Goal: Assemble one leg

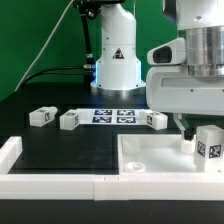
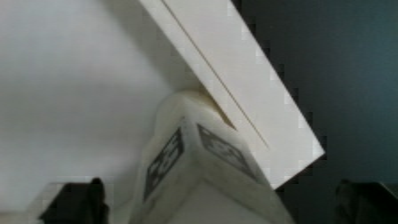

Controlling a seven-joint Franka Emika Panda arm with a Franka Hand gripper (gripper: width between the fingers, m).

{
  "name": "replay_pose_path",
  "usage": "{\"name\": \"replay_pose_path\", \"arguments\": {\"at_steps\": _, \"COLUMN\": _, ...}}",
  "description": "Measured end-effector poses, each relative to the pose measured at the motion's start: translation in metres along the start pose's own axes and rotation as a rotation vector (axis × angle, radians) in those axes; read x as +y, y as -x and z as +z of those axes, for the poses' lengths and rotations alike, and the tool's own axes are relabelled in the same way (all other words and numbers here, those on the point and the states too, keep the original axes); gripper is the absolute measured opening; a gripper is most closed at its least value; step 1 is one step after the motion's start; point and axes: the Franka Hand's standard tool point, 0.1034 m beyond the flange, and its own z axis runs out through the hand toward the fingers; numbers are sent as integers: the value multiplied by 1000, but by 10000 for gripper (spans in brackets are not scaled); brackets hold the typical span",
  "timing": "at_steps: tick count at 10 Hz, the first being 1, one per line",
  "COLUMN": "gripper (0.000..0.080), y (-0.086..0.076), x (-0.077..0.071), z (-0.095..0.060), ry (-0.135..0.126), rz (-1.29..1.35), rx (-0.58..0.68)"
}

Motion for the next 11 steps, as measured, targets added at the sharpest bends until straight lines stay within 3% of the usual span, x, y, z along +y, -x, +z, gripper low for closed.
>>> {"name": "replay_pose_path", "arguments": {"at_steps": 4, "gripper": 649, "y": -3, "x": 5, "z": 0, "ry": 31, "rz": -419, "rx": 3}}
{"name": "replay_pose_path", "arguments": {"at_steps": 6, "gripper": 649, "y": -4, "x": 8, "z": 1, "ry": 31, "rz": -495, "rx": 14}}
{"name": "replay_pose_path", "arguments": {"at_steps": 8, "gripper": 384, "y": -4, "x": 8, "z": 1, "ry": 32, "rz": -491, "rx": 14}}
{"name": "replay_pose_path", "arguments": {"at_steps": 9, "gripper": 384, "y": -4, "x": 8, "z": 1, "ry": 32, "rz": -491, "rx": 14}}
{"name": "replay_pose_path", "arguments": {"at_steps": 10, "gripper": 290, "y": -4, "x": 8, "z": 1, "ry": 31, "rz": -489, "rx": 14}}
{"name": "replay_pose_path", "arguments": {"at_steps": 11, "gripper": 290, "y": -4, "x": 8, "z": 1, "ry": 30, "rz": -439, "rx": 14}}
